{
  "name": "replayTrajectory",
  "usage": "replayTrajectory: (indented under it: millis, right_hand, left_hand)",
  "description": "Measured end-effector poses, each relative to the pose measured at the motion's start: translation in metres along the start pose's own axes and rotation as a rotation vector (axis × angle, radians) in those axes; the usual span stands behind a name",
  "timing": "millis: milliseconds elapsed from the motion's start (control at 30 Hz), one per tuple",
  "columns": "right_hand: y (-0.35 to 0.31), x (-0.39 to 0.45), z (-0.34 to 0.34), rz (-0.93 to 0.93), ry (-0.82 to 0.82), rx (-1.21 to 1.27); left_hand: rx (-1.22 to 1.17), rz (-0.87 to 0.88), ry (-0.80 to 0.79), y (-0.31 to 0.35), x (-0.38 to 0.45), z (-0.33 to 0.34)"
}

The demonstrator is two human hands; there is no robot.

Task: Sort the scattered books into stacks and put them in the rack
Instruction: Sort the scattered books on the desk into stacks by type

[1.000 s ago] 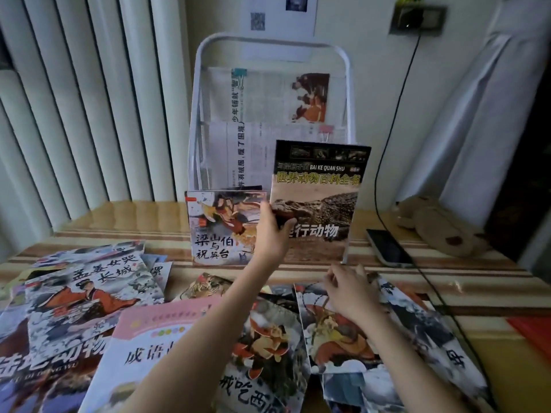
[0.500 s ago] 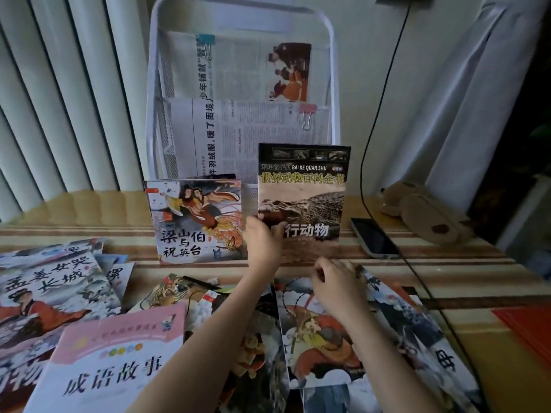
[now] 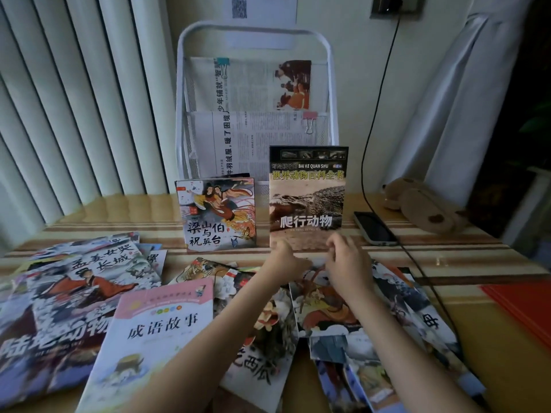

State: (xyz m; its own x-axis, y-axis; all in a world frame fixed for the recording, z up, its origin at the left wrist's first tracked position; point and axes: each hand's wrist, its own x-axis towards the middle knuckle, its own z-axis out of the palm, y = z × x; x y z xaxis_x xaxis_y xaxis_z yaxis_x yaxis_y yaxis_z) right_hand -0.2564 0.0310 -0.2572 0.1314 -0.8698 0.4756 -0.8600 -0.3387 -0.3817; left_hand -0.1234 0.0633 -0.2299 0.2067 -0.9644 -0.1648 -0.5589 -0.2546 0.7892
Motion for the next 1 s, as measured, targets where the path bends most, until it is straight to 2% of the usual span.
replayTrajectory:
  millis: [67, 133, 200, 267, 333, 433, 567, 800, 900, 1000]
  right_hand:
    - [-0.006, -0.014, -0.007, 0.039, -0.081, -0.157]
    - [-0.002, -0.021, -0.018, 0.219, -0.204, -0.206]
    - [0.015, -0.027, -0.025, 0.385, -0.304, -0.193]
    - [0.033, -0.033, -0.03, 0.461, -0.342, -0.104]
    - [0.042, -0.041, -0.033, 0.407, -0.31, -0.071]
    - [0.046, -0.052, -0.036, 0.288, -0.152, -0.04]
    - [0.046, -0.054, -0.038, 0.298, -0.098, 0.052]
    - [0.051, -0.053, -0.04, 0.387, -0.035, 0.258]
    - [0.05, -0.053, -0.039, 0.365, -0.06, 0.24]
    - [0.049, -0.047, -0.038, 0.365, -0.085, 0.189]
  left_hand:
    - [-0.077, -0.02, -0.033, -0.008, -0.017, 0.008]
    - [-0.188, -0.001, 0.045, -0.017, -0.02, 0.011]
    - [-0.409, -0.003, 0.108, -0.018, -0.021, 0.008]
    - [-0.591, -0.028, 0.123, -0.015, -0.021, 0.004]
    - [-0.669, -0.043, 0.13, -0.013, -0.022, 0.002]
    - [-0.796, -0.079, 0.112, -0.014, -0.023, -0.002]
    - [-1.017, -0.044, 0.049, -0.017, -0.027, -0.003]
    - [-1.099, -0.025, 0.009, -0.017, -0.032, 0.009]
    - [-1.163, -0.003, -0.018, -0.014, -0.035, 0.01]
    - [-0.997, 0.039, -0.06, -0.012, -0.038, 0.009]
